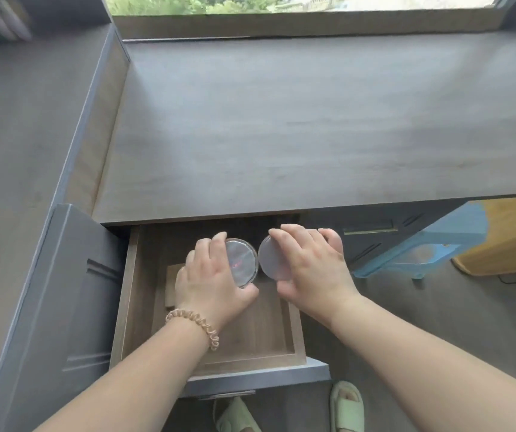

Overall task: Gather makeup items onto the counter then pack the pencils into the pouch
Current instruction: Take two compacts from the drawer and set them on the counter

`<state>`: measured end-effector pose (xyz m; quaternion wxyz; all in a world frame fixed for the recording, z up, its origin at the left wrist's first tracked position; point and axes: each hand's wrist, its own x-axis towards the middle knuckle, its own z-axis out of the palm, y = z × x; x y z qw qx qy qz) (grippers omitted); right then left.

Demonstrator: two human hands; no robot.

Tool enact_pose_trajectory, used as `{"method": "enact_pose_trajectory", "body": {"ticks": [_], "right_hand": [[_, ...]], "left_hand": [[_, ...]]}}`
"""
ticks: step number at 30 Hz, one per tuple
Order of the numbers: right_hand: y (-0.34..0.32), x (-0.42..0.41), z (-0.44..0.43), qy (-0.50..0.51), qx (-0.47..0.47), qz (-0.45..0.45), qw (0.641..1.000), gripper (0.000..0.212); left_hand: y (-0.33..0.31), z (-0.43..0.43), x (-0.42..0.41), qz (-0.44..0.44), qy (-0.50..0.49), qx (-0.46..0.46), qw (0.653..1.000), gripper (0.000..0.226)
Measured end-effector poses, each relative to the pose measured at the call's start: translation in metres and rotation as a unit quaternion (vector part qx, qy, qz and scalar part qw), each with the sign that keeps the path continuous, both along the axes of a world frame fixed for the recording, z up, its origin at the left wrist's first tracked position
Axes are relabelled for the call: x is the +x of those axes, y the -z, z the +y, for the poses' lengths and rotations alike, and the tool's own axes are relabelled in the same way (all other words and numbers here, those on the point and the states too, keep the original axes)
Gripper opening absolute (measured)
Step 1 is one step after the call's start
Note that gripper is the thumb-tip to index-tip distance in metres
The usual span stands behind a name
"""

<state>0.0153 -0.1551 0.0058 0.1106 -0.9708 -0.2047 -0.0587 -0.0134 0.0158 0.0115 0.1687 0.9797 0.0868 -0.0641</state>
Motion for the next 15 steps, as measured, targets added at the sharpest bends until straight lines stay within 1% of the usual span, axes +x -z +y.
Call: {"method": "enact_pose_trajectory", "body": {"ticks": [3, 7, 9, 13, 15], "right_hand": [[-0.026, 0.015, -0.051, 0.043, 0.029, -0.017, 0.999, 0.075], [-0.048, 0.033, -0.131, 0.083, 0.054, -0.004, 0.995, 0.075], [-0.057, 0.043, -0.19, 0.092, 0.047, -0.004, 0.995, 0.075], [-0.075, 0.069, -0.297, 0.1, 0.015, 0.018, 0.995, 0.077], [-0.084, 0.079, -0.349, 0.109, 0.008, 0.027, 0.994, 0.077]], "left_hand": [[-0.021, -0.05, 0.02, -0.035, 0.012, -0.023, 0.999, 0.094], [-0.041, -0.132, 0.047, -0.069, 0.046, -0.015, 0.996, 0.092], [-0.049, -0.189, 0.063, -0.084, 0.06, -0.005, 0.995, 0.092], [-0.06, -0.301, 0.09, -0.073, 0.048, -0.035, 0.996, 0.094], [-0.065, -0.353, 0.102, -0.071, 0.056, -0.046, 0.995, 0.093]]}}
